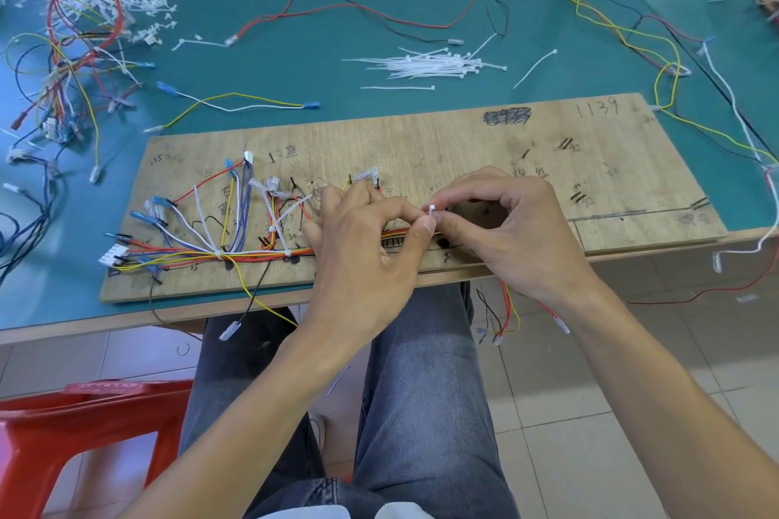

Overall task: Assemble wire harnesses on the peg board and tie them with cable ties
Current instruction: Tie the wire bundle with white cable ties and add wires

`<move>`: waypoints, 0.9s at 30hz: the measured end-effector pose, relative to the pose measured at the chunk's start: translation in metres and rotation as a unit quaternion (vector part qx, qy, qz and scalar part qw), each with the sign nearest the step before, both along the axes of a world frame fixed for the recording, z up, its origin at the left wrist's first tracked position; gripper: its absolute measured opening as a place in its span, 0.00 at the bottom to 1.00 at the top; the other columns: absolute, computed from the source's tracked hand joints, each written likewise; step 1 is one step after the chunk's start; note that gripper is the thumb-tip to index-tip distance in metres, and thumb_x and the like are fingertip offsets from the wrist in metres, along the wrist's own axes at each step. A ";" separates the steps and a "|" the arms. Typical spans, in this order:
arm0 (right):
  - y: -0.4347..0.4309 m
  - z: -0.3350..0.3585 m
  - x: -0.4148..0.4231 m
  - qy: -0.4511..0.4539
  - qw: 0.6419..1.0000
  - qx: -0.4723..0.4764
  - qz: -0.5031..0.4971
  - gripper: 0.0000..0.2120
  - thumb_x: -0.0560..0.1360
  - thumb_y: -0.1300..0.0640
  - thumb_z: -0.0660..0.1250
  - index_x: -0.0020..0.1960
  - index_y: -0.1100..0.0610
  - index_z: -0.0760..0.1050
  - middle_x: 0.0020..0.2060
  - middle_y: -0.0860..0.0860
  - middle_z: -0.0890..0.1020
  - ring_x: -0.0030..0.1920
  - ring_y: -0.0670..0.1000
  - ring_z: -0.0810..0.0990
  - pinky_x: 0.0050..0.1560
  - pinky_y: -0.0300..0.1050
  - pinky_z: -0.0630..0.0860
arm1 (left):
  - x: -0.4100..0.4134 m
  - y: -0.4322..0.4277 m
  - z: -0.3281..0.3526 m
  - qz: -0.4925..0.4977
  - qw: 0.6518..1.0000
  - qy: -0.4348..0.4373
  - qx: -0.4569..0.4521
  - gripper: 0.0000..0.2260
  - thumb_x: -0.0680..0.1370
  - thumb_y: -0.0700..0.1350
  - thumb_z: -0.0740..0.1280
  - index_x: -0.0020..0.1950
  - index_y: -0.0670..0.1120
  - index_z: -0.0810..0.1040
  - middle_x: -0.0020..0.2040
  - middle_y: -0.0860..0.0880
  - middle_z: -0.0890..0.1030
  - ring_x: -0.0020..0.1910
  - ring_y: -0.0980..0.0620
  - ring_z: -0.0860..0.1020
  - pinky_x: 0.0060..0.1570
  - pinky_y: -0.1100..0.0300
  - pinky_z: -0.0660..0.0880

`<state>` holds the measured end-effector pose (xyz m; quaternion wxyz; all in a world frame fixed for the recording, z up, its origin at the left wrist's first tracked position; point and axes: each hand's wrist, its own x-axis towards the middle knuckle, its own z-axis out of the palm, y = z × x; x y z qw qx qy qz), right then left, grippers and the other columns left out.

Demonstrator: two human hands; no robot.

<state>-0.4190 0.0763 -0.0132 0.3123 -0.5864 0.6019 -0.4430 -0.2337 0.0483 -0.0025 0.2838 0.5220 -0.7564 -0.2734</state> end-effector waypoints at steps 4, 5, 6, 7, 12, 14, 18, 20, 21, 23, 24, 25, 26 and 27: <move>0.000 -0.002 0.000 0.003 1.000 -0.002 -0.001 0.05 0.75 0.57 0.79 0.50 0.51 0.88 0.47 0.46 0.87 0.53 0.49 0.85 0.58 0.53 0.80 | 0.000 0.000 -0.001 -0.002 1.000 -0.010 -0.001 0.07 0.80 0.60 0.69 0.47 0.61 0.84 0.44 0.57 0.71 0.54 0.52 0.65 0.46 0.54 0.53; 0.000 -0.002 0.000 0.002 1.000 -0.002 -0.001 0.05 0.75 0.57 0.79 0.50 0.51 0.88 0.47 0.46 0.87 0.53 0.49 0.85 0.58 0.52 0.80 | -0.001 0.000 -0.001 -0.002 1.000 -0.009 -0.001 0.07 0.80 0.60 0.69 0.47 0.61 0.84 0.44 0.58 0.71 0.54 0.52 0.66 0.46 0.54 0.53; 0.000 -0.002 -0.001 0.001 1.000 -0.002 -0.001 0.05 0.75 0.57 0.79 0.50 0.51 0.88 0.48 0.46 0.87 0.53 0.48 0.85 0.58 0.52 0.80 | -0.001 -0.001 -0.001 -0.001 1.000 -0.007 -0.001 0.07 0.80 0.60 0.69 0.47 0.61 0.84 0.44 0.58 0.71 0.53 0.52 0.66 0.46 0.55 0.53; 0.000 -0.002 -0.001 0.001 1.000 -0.002 0.000 0.04 0.75 0.56 0.79 0.50 0.51 0.88 0.47 0.46 0.86 0.53 0.48 0.85 0.57 0.52 0.80 | -0.001 -0.001 -0.001 0.000 1.000 -0.005 -0.001 0.07 0.80 0.60 0.69 0.46 0.61 0.83 0.44 0.58 0.71 0.53 0.53 0.66 0.46 0.55 0.53; -0.001 -0.003 -0.001 0.009 1.000 -0.010 0.002 0.04 0.75 0.57 0.79 0.49 0.52 0.88 0.47 0.46 0.86 0.53 0.49 0.85 0.56 0.51 0.80 | -0.001 -0.001 -0.001 -0.002 1.000 -0.003 -0.002 0.06 0.80 0.60 0.70 0.44 0.64 0.81 0.43 0.58 0.71 0.52 0.54 0.65 0.47 0.55 0.53; -0.001 -0.003 -0.001 0.008 1.000 -0.010 0.002 0.04 0.75 0.57 0.79 0.49 0.52 0.88 0.47 0.46 0.86 0.53 0.49 0.85 0.56 0.50 0.80 | -0.001 -0.001 -0.002 -0.005 1.000 -0.007 -0.006 0.05 0.80 0.60 0.70 0.45 0.63 0.82 0.44 0.58 0.71 0.52 0.54 0.65 0.47 0.55 0.53; -0.001 -0.003 -0.001 0.005 1.000 -0.011 0.004 0.04 0.75 0.57 0.79 0.50 0.52 0.88 0.47 0.46 0.87 0.53 0.49 0.85 0.56 0.49 0.80 | 0.000 -0.001 -0.002 -0.005 1.000 -0.006 -0.002 0.05 0.80 0.60 0.70 0.44 0.64 0.81 0.44 0.59 0.70 0.53 0.54 0.64 0.47 0.55 0.53; -0.001 -0.002 -0.001 0.005 1.000 -0.012 0.004 0.04 0.75 0.57 0.79 0.50 0.52 0.88 0.47 0.46 0.87 0.52 0.49 0.85 0.56 0.49 0.80 | -0.001 -0.001 -0.002 -0.006 1.000 -0.007 -0.001 0.05 0.80 0.60 0.70 0.44 0.65 0.80 0.43 0.59 0.69 0.53 0.54 0.64 0.47 0.55 0.52; -0.001 -0.002 -0.002 0.005 1.000 -0.013 0.004 0.04 0.75 0.57 0.79 0.50 0.52 0.88 0.47 0.46 0.87 0.52 0.49 0.85 0.56 0.49 0.80 | -0.001 -0.001 -0.002 -0.006 1.000 -0.007 -0.002 0.05 0.80 0.60 0.69 0.44 0.64 0.81 0.43 0.59 0.69 0.52 0.54 0.64 0.47 0.55 0.53; -0.001 -0.002 -0.002 0.002 1.000 -0.012 0.004 0.04 0.75 0.58 0.79 0.50 0.52 0.88 0.47 0.47 0.87 0.52 0.49 0.85 0.56 0.49 0.80 | -0.001 -0.001 -0.003 -0.004 1.000 -0.009 -0.002 0.06 0.80 0.60 0.69 0.45 0.63 0.82 0.44 0.59 0.70 0.53 0.54 0.64 0.47 0.55 0.53; -0.001 -0.002 -0.002 0.001 1.000 -0.012 0.005 0.04 0.75 0.58 0.79 0.50 0.53 0.88 0.47 0.47 0.87 0.53 0.49 0.85 0.56 0.50 0.80 | -0.001 -0.001 -0.003 -0.004 1.000 -0.008 -0.001 0.06 0.80 0.60 0.69 0.45 0.62 0.83 0.44 0.59 0.70 0.53 0.54 0.65 0.48 0.55 0.53; 0.000 -0.003 -0.002 0.002 1.000 -0.013 0.006 0.04 0.75 0.58 0.79 0.50 0.53 0.88 0.47 0.47 0.87 0.53 0.50 0.85 0.56 0.51 0.80 | 0.000 -0.001 -0.003 -0.003 1.000 -0.005 0.000 0.06 0.80 0.60 0.69 0.46 0.62 0.83 0.44 0.58 0.71 0.53 0.54 0.65 0.48 0.55 0.54; -0.001 -0.003 -0.002 0.006 1.000 -0.017 0.008 0.04 0.75 0.58 0.79 0.50 0.53 0.88 0.47 0.47 0.87 0.53 0.50 0.85 0.56 0.52 0.80 | 0.000 -0.001 -0.003 -0.003 1.000 -0.003 0.001 0.06 0.80 0.60 0.69 0.46 0.62 0.83 0.44 0.58 0.71 0.53 0.54 0.65 0.49 0.55 0.54; -0.001 -0.003 -0.002 0.011 1.000 -0.021 0.011 0.04 0.75 0.58 0.79 0.50 0.53 0.88 0.47 0.47 0.87 0.53 0.50 0.85 0.57 0.53 0.80 | 0.000 -0.001 -0.003 -0.003 1.000 -0.002 0.002 0.06 0.80 0.60 0.69 0.46 0.62 0.83 0.44 0.59 0.71 0.53 0.54 0.65 0.49 0.55 0.54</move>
